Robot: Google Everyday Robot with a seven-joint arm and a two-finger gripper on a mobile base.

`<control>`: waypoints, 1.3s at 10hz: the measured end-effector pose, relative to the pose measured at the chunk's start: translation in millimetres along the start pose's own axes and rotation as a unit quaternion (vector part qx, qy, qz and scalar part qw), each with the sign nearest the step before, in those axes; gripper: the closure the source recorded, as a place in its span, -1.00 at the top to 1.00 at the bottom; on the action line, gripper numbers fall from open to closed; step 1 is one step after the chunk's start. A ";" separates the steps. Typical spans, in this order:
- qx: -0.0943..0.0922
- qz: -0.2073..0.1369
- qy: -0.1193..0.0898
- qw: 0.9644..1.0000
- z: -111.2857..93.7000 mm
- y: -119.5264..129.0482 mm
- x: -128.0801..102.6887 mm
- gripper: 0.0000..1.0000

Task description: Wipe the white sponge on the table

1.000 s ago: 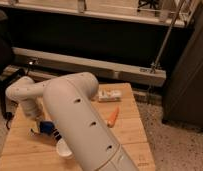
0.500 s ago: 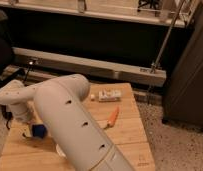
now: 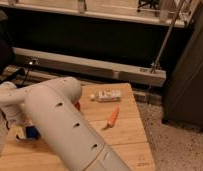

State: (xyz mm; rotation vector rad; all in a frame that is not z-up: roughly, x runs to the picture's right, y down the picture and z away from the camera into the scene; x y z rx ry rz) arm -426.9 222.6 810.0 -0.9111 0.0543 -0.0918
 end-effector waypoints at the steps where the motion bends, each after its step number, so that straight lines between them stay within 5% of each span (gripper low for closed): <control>1: 0.001 -0.004 -0.002 1.000 1.1 -2.0 -7.7 -0.44; 7: 0.014 -0.027 -0.013 0.999 -1.0 -16.9 -44.2 -0.44; 13: 0.033 -0.011 -0.013 0.999 6.4 -63.7 -59.3 -0.44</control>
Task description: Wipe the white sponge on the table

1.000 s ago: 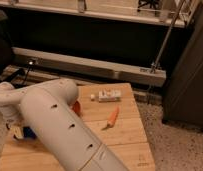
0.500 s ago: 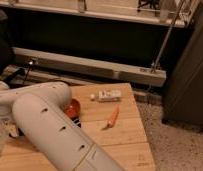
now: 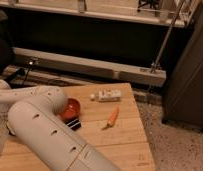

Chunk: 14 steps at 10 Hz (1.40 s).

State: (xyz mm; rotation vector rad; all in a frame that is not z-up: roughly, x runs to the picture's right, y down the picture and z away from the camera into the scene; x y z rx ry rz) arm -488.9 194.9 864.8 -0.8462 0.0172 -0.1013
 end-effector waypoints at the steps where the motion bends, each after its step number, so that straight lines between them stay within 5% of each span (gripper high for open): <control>1: 0.006 0.007 -0.002 1.000 0.3 -11.5 -0.5 -0.44; 7: 0.038 0.054 -0.003 0.998 9.4 -71.3 14.3 -0.44; 14: 0.074 0.146 0.032 0.986 -0.2 -129.7 91.8 -0.44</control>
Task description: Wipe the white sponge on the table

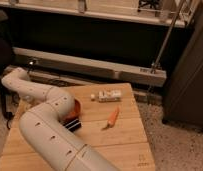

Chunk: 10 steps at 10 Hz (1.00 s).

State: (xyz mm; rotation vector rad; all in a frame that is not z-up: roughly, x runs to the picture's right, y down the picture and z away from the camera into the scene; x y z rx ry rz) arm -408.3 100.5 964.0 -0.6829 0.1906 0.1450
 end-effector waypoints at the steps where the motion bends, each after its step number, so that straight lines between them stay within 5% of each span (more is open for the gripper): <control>1: 0.002 0.008 0.007 1.000 -0.4 -4.8 9.6 -0.44; 10: 0.000 0.035 0.044 0.998 -9.2 3.9 75.6 -0.44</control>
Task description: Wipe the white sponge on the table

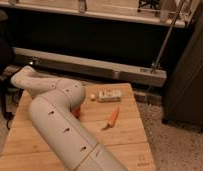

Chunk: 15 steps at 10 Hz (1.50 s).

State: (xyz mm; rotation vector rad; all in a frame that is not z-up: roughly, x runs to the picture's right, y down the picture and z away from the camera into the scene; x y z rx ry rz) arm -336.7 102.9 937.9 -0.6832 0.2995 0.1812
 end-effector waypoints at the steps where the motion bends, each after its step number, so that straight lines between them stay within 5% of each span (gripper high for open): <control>1: -0.002 0.000 0.002 1.000 -1.7 5.9 8.6 -0.44; 6: -0.012 -0.013 0.003 1.000 -10.9 36.8 34.6 -0.44; 15: -0.037 -0.073 -0.002 0.997 -21.6 99.7 32.7 -0.44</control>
